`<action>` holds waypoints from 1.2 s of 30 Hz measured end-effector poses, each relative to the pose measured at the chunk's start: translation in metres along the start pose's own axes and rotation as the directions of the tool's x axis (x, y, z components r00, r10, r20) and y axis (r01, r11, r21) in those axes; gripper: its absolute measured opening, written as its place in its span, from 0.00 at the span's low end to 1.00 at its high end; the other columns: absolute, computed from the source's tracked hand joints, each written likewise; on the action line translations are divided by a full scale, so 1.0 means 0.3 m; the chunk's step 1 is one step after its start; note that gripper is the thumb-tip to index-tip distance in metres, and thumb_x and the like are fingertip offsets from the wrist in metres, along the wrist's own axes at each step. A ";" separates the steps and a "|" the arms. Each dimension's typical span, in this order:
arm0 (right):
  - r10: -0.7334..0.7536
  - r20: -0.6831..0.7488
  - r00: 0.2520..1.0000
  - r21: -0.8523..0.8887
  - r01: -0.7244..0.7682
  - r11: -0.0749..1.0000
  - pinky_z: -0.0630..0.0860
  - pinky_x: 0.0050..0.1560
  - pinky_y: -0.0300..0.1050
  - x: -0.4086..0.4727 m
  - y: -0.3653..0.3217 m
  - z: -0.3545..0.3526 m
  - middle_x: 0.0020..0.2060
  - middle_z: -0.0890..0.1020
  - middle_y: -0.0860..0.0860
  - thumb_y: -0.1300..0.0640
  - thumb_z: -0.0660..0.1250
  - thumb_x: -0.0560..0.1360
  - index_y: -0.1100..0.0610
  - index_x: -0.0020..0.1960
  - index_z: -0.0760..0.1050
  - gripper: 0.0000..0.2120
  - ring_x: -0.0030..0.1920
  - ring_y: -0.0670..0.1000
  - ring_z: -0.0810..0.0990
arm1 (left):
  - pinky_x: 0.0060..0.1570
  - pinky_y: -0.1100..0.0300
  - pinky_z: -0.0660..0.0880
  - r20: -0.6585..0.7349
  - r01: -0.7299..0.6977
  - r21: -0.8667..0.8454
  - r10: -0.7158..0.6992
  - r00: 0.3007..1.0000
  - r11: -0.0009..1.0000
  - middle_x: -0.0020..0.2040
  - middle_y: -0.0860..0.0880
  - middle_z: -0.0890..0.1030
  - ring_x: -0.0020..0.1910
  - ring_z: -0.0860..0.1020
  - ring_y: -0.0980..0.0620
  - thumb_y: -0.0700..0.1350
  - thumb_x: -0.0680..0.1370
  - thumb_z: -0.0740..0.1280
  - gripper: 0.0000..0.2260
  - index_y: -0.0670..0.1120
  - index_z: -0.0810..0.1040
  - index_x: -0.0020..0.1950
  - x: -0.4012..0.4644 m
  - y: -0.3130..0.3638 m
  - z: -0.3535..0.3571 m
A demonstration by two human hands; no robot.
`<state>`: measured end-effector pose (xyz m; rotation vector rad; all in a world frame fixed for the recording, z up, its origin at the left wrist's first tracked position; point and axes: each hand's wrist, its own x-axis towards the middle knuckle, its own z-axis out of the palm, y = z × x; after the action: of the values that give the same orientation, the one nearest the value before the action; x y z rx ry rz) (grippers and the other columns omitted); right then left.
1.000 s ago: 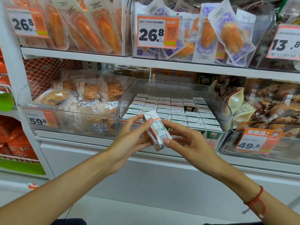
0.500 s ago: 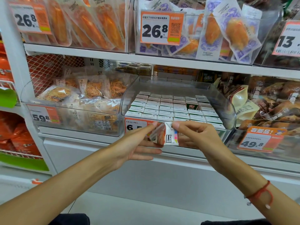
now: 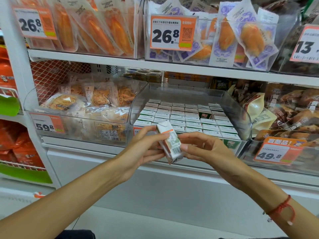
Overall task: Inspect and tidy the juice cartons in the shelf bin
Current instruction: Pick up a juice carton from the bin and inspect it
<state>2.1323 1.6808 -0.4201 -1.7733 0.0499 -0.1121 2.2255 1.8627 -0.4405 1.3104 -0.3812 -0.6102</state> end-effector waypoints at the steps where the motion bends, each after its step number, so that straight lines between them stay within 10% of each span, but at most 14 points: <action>1: 0.002 -0.004 1.000 -0.008 -0.002 1.000 0.79 0.56 0.43 0.002 0.002 0.001 0.53 0.85 0.46 0.47 0.75 0.63 0.47 0.57 0.81 0.22 0.54 0.44 0.83 | 0.50 0.60 0.81 -0.009 -0.042 -0.004 0.042 0.999 0.999 0.51 0.47 0.86 0.50 0.85 0.47 0.47 0.74 0.73 0.19 0.56 0.73 0.63 0.000 0.001 0.003; 10: -0.181 -0.198 0.963 -0.146 0.154 0.977 0.77 0.45 0.31 0.009 0.027 0.050 0.45 0.84 0.44 0.56 0.79 0.64 0.47 0.56 0.77 0.23 0.45 0.38 0.82 | 0.60 0.58 0.74 0.057 -0.292 0.199 0.286 0.956 0.935 0.58 0.57 0.83 0.59 0.80 0.58 0.55 0.71 0.74 0.28 0.64 0.68 0.69 -0.017 0.018 0.042; 15: -0.335 -0.344 0.877 -0.369 0.202 0.907 0.73 0.40 0.25 0.016 0.025 0.024 0.48 0.79 0.40 0.56 0.81 0.63 0.49 0.59 0.76 0.27 0.45 0.33 0.77 | 0.53 0.60 0.80 -0.030 -0.230 0.155 0.237 0.971 0.961 0.53 0.52 0.85 0.54 0.83 0.54 0.46 0.77 0.69 0.18 0.51 0.74 0.67 -0.016 0.003 0.046; 20: -0.441 -0.255 0.860 -0.528 0.258 0.809 0.71 0.41 0.23 0.011 0.031 0.012 0.53 0.78 0.45 0.58 0.81 0.64 0.47 0.60 0.74 0.28 0.52 0.35 0.74 | 0.50 0.57 0.81 0.083 -0.070 -0.095 0.078 0.994 0.993 0.55 0.47 0.85 0.55 0.83 0.47 0.54 0.69 0.72 0.17 0.49 0.84 0.55 -0.009 0.014 0.010; 30: -0.438 -0.057 0.897 -0.709 0.273 0.651 0.69 0.49 0.24 0.018 0.036 -0.040 0.58 0.77 0.42 0.48 0.78 0.67 0.47 0.68 0.72 0.31 0.57 0.41 0.72 | 0.43 0.61 0.81 -0.010 -0.003 0.034 0.004 1.000 0.999 0.50 0.43 0.86 0.50 0.85 0.47 0.56 0.65 0.74 0.17 0.50 0.86 0.49 0.017 -0.006 0.012; 36: -0.410 -0.170 0.896 -0.821 0.101 0.561 0.68 0.68 0.48 0.031 0.050 -0.189 0.66 0.74 0.47 0.50 0.72 0.73 0.48 0.70 0.69 0.27 0.68 0.49 0.68 | 0.53 0.56 0.80 -0.114 -0.034 -0.042 0.029 0.993 0.999 0.54 0.46 0.85 0.50 0.85 0.48 0.54 0.67 0.73 0.21 0.52 0.77 0.58 0.066 0.054 0.045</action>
<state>2.1361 1.6215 -0.4229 -2.6569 0.1005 -0.7306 2.2364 1.8425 -0.4231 1.2881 -0.2936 -0.5127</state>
